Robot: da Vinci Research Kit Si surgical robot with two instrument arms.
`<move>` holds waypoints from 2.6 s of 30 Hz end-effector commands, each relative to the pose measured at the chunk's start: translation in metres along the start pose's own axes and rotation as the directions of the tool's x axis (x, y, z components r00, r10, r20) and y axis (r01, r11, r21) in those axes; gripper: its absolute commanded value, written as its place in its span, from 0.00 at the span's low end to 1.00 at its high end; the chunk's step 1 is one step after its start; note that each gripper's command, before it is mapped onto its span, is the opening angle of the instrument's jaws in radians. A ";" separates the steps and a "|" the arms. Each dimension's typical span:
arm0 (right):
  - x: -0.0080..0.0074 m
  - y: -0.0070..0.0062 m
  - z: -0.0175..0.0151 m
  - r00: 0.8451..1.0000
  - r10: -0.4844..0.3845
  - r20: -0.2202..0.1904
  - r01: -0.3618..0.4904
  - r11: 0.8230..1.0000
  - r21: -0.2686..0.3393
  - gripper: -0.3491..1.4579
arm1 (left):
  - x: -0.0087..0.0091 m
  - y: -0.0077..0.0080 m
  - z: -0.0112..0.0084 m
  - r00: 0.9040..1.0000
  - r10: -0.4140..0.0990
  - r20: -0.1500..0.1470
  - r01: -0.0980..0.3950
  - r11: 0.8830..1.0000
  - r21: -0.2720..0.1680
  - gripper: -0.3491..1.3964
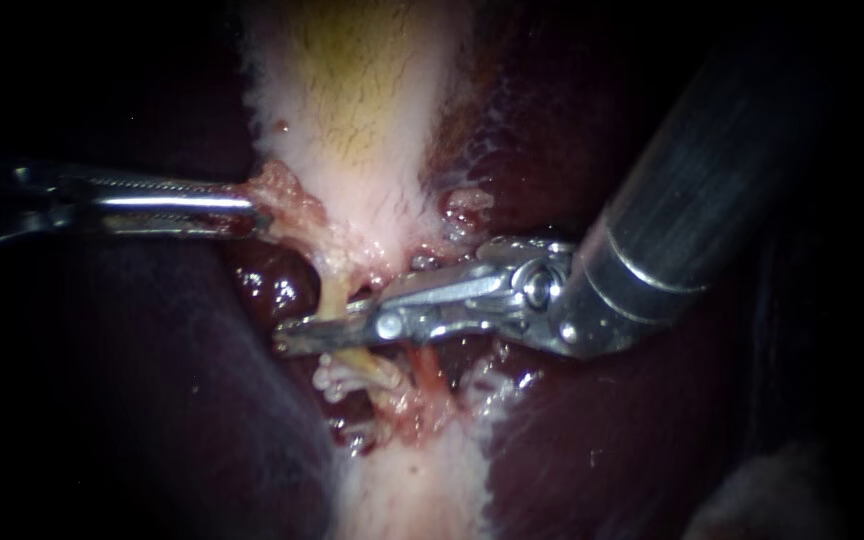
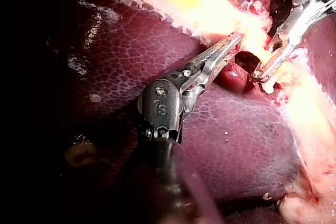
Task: Going back third clip left tube
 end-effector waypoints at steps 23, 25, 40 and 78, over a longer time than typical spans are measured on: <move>-0.0020 0.0045 0.0028 0.980 -0.182 -0.085 0.185 0.982 0.033 0.47 | -0.0001 0.0000 -0.0003 1.000 0.001 0.001 -0.001 1.000 0.001 0.00; -0.0022 0.0052 0.0026 0.978 -0.195 -0.079 0.197 0.980 0.010 0.47 | -0.0002 -0.0001 -0.0002 1.000 0.001 0.001 -0.001 1.000 0.001 0.00; -0.0024 0.0068 -0.0001 0.945 -0.320 -0.062 0.317 0.947 -0.046 0.47 | -0.0004 -0.0002 -0.0002 1.000 0.003 0.001 -0.003 1.000 0.001 0.00; -0.0058 0.0028 -0.0179 0.791 -0.610 -0.038 0.608 0.792 -0.059 0.47 | -0.0006 -0.0005 -0.0007 1.000 0.004 0.002 -0.004 1.000 -0.003 0.00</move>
